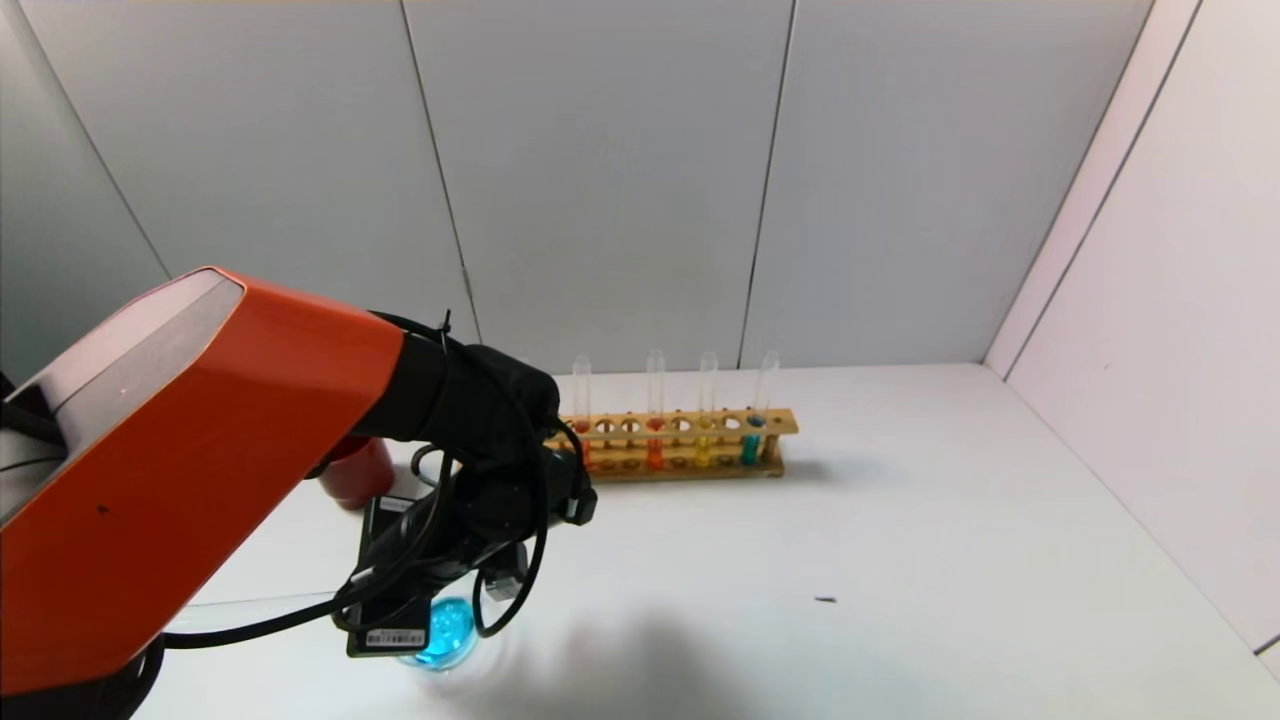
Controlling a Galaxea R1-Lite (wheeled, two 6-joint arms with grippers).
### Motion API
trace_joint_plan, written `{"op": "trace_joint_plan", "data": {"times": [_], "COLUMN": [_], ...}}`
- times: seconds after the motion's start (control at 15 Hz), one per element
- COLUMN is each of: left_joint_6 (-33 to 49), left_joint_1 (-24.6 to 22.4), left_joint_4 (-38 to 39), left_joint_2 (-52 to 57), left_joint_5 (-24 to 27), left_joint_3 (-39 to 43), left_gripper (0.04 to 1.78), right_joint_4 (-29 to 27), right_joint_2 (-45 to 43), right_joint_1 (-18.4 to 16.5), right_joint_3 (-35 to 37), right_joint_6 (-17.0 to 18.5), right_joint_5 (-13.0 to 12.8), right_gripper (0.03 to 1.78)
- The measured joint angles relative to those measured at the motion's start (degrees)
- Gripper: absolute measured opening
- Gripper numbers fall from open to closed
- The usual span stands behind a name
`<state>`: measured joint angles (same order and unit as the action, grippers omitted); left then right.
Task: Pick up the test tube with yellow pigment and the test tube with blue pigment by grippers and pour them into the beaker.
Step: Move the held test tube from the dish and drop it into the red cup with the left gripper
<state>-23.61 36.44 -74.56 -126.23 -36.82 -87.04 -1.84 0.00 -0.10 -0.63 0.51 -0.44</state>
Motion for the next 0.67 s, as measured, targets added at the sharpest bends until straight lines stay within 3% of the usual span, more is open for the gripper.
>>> {"op": "trace_joint_plan", "data": {"times": [0.27,0.67], "left_joint_6": [0.09,0.22], "left_joint_1": [0.11,0.09], "left_joint_4": [-6.14,-7.58], "left_joint_2": [-0.98,-1.72], "left_joint_5": [-0.55,-1.16], "left_joint_3": [-2.76,-3.67], "left_gripper": [0.31,0.31], "right_joint_4": [0.0,0.0], "right_joint_2": [0.0,0.0], "right_joint_1": [0.0,0.02], "right_joint_3": [0.0,0.0], "right_joint_6": [0.01,0.0], "right_joint_5": [0.0,0.0], "right_gripper": [1.7,1.7]}}
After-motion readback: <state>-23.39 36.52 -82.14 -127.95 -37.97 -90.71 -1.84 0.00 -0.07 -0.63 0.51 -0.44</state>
